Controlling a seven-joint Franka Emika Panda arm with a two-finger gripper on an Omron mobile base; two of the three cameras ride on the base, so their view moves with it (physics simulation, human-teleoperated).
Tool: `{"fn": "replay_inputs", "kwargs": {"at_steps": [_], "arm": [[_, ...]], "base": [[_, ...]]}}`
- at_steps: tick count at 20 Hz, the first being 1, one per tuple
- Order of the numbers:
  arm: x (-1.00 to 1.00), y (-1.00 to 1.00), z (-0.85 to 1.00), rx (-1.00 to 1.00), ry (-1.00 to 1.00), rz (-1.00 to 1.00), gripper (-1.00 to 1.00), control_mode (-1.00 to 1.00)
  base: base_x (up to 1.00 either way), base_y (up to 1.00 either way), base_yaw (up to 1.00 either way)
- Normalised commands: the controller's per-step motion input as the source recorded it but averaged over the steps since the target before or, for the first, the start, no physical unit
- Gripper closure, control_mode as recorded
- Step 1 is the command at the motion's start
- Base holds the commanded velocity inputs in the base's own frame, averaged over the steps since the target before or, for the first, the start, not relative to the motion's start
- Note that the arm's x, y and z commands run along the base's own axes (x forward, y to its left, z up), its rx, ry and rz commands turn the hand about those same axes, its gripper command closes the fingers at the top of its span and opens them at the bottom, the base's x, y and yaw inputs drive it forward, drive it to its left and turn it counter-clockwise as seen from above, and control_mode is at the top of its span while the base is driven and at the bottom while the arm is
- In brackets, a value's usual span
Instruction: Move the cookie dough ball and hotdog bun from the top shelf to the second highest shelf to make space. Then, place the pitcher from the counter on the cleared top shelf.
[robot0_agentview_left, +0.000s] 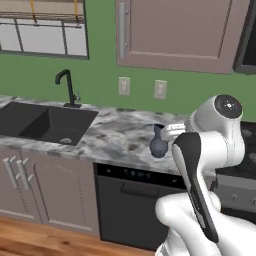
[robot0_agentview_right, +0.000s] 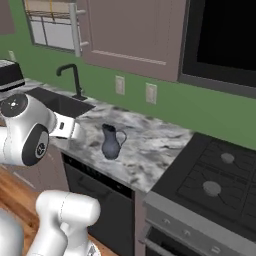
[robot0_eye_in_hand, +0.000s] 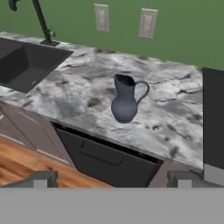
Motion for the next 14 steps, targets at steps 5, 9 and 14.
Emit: {"fn": "replay_inputs", "kwargs": {"at_steps": [5,9,14], "arm": [[0.0,0.0,0.0,0.0,0.0,0.0,-1.0,1.0],[0.0,0.0,0.0,0.0,0.0,0.0,-1.0,1.0],[0.06,0.07,-0.14,-0.02,0.0,0.03,-1.0,-1.0]], "base": [[0.86,0.0,0.0],[0.69,0.01,0.01],[0.2,0.08,0.03]]}}
